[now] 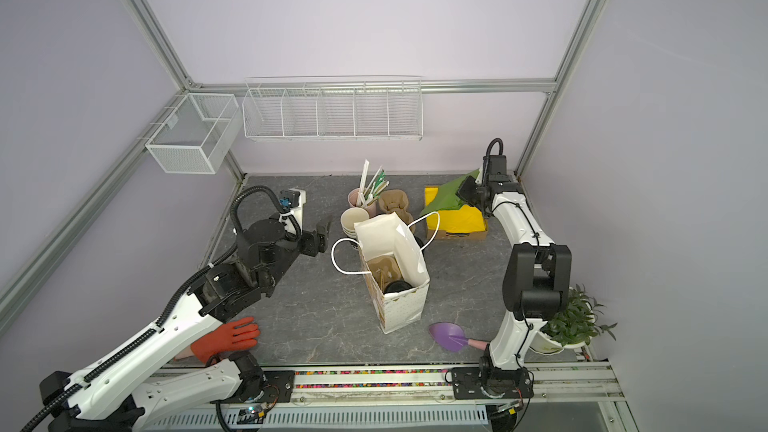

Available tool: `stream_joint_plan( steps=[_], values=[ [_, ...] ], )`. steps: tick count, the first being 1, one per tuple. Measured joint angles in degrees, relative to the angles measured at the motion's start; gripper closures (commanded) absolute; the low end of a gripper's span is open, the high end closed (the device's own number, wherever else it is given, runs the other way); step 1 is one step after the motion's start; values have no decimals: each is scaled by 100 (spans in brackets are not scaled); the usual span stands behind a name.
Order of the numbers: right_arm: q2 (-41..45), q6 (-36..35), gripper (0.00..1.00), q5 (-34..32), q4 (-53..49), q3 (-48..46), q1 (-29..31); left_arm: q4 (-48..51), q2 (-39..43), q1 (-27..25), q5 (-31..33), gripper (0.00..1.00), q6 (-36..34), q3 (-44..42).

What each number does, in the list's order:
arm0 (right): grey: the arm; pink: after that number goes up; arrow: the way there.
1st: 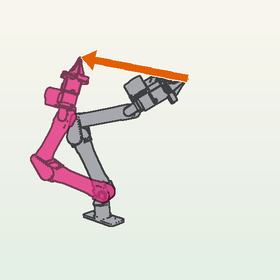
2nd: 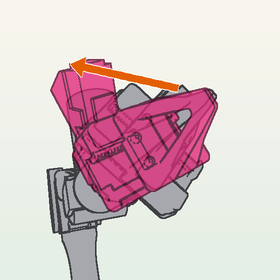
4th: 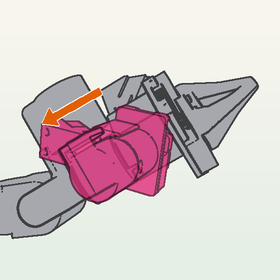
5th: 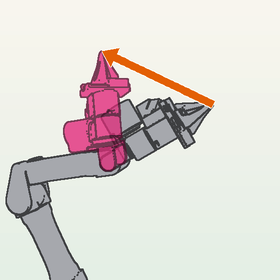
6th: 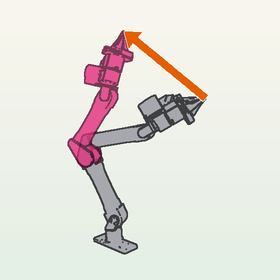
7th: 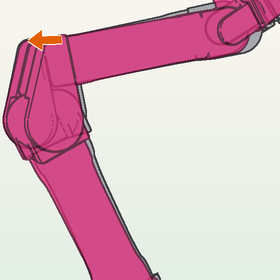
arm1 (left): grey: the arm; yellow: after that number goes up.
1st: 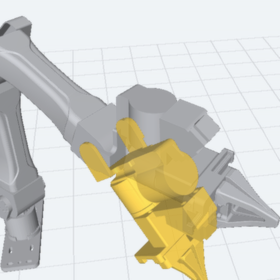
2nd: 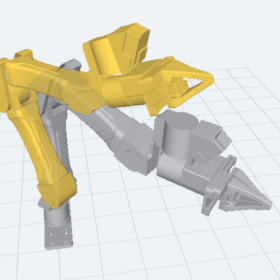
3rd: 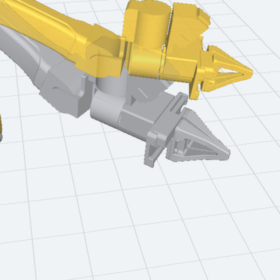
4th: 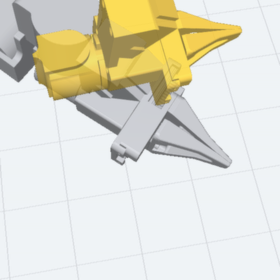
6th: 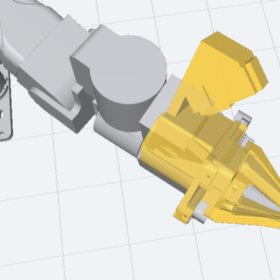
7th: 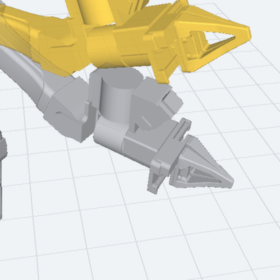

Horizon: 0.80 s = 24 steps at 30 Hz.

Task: Pack the takeout coffee
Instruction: 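Carry the green napkin over the gift bag with the right gripper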

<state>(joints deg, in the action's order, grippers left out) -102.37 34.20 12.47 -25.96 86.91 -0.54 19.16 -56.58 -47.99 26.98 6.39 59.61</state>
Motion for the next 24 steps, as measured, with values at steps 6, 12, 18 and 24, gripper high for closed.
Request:
stream_joint_plan(
  steps=[6, 12, 18, 24],
  values=[
    [656, 33, 93, 0, 17, -256, 26, 0, 9, 0, 0, 17, -2, 0],
    [1742, 37, 93, -63, 20, -560, 70, 0, 55, 0, 13, 18, 0, 0],
    [3036, 28, 93, -107, -63, -734, 144, 0, 87, 0, 20, 18, 2, 0],
    [4251, -33, 93, -101, -293, -664, 426, 0, 114, 0, 20, 18, 2, 0]
  ],
)
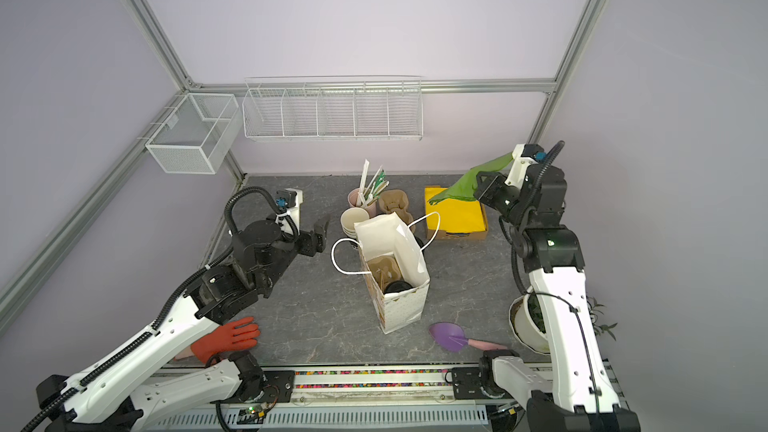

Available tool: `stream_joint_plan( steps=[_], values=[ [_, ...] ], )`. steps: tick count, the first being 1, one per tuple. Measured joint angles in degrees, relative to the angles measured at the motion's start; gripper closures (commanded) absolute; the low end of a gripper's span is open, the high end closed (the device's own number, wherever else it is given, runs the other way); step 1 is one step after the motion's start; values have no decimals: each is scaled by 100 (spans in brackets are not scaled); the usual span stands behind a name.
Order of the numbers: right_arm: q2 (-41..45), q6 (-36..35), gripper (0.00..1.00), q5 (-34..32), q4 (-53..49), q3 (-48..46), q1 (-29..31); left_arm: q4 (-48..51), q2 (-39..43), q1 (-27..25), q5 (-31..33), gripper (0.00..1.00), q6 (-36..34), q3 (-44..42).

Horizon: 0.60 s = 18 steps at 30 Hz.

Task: Pack the takeout coffee
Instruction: 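Carry the green napkin over the gift bag with the right gripper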

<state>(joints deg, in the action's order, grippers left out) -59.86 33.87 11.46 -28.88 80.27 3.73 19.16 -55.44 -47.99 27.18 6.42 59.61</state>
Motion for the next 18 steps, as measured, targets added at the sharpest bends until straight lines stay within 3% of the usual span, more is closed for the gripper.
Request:
stream_joint_plan(
  steps=[10, 14, 18],
  values=[
    [811, -160, 93, 737, -319, 651, 723, 0, 17, 0, 2, 18, 2, 0],
    [741, -407, 93, 960, -586, 780, 1399, 0, 17, 0, 15, 18, 0, 0],
    [675, -732, 93, 743, -870, 638, 2227, -2, 15, 0, 48, 18, 0, 0]
  ],
)
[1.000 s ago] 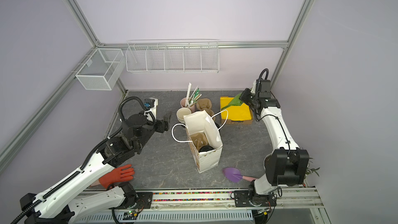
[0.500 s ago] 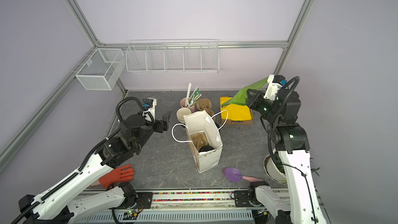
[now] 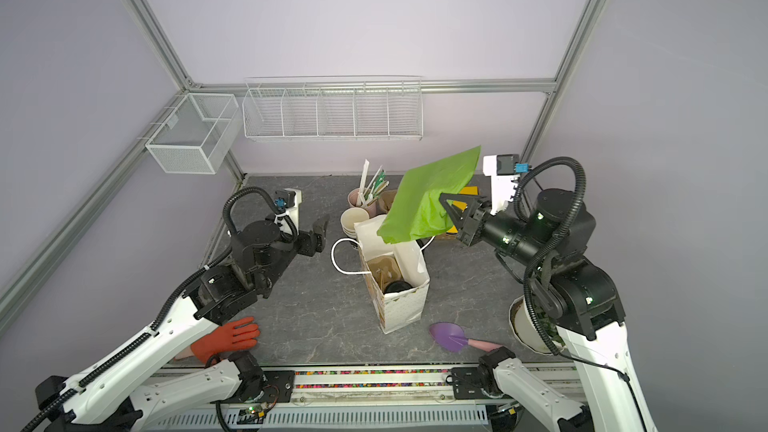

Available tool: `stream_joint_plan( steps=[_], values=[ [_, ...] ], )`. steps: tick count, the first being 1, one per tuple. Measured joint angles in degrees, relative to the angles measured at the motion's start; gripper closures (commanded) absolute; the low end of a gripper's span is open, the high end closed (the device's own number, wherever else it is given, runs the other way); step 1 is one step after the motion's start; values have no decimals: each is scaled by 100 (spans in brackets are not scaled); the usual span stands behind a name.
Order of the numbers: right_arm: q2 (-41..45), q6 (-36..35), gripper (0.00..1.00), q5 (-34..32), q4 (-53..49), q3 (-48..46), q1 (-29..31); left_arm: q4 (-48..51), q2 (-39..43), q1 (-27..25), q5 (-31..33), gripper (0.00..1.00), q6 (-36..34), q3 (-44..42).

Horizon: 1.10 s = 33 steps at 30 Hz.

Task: Pack the takeout coffee
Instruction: 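Carry the green napkin over the gift bag with the right gripper, then lower the green napkin into the gift bag and open the right gripper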

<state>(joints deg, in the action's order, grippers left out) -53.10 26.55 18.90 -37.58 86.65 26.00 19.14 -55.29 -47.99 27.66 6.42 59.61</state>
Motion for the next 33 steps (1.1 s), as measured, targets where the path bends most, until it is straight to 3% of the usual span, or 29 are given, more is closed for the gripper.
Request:
stream_joint_plan(
  steps=[8, 16, 25, 33],
  values=[
    [-516, -632, 93, -1530, -763, -181, 1515, 0, -46, 0, 63, 18, 0, 0],
    [-1427, -925, 93, -2815, -1478, -74, 2332, 0, -70, 0, 92, 18, -2, 0],
    [-2087, -942, 93, -3097, -1926, -70, 2658, 2, -92, 0, 98, 18, -2, 0],
    [-2203, -802, 93, -2791, -2055, -74, 2811, 0, -96, 0, 101, 18, -2, 0]
  ],
)
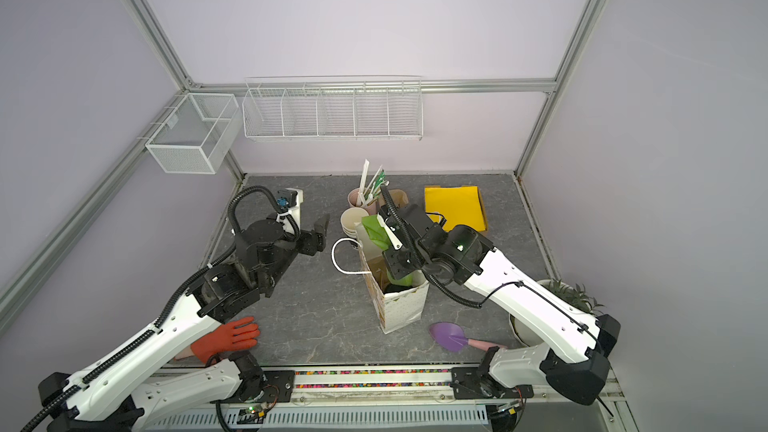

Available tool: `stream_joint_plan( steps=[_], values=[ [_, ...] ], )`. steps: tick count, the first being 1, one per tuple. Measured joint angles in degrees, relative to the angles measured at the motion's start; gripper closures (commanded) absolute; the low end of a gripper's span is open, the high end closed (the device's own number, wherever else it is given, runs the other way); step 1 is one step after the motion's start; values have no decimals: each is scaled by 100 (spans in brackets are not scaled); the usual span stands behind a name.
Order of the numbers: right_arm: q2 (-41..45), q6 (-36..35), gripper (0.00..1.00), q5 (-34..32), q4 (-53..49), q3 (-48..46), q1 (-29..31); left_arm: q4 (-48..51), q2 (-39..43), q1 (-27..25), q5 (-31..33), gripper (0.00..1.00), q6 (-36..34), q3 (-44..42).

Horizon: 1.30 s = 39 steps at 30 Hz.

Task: Pack the takeout coffee
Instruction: 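Lower the green napkin into the gift bag and open the right gripper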

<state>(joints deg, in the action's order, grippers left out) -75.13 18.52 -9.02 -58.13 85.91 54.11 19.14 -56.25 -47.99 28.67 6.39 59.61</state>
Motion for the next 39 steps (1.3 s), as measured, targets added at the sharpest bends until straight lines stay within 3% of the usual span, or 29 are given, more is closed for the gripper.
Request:
stream_joint_plan(
  steps=[6, 14, 16, 18, 23, 27, 36, 39],
  values=[
    [35, 256, 93, -61, -332, 319, 481, 0, -7, 0, 0, 18, 0, 0],
    [-330, 369, 93, -238, -522, 293, 490, 0, -7, 0, 0, 18, 0, 0],
    [-415, 402, 86, -289, -527, 234, 466, 0, -7, 0, 0, 18, 0, 0],
    [-433, 444, 70, -356, -525, 225, 411, 0, -7, 0, -2, 18, 0, 0],
    [-387, 450, 60, -424, -527, 278, 295, 0, -7, 0, -4, 18, 0, 0],
    [-387, 417, 55, -411, -494, 525, 256, 0, -7, 0, -7, 18, 0, 0],
    [-450, 330, 55, -116, 26, 769, -334, 0, -7, 0, -2, 18, -2, 0],
    [-544, 234, 48, -28, 214, 791, -496, 2, -7, 0, 4, 16, 0, 0]
  ],
)
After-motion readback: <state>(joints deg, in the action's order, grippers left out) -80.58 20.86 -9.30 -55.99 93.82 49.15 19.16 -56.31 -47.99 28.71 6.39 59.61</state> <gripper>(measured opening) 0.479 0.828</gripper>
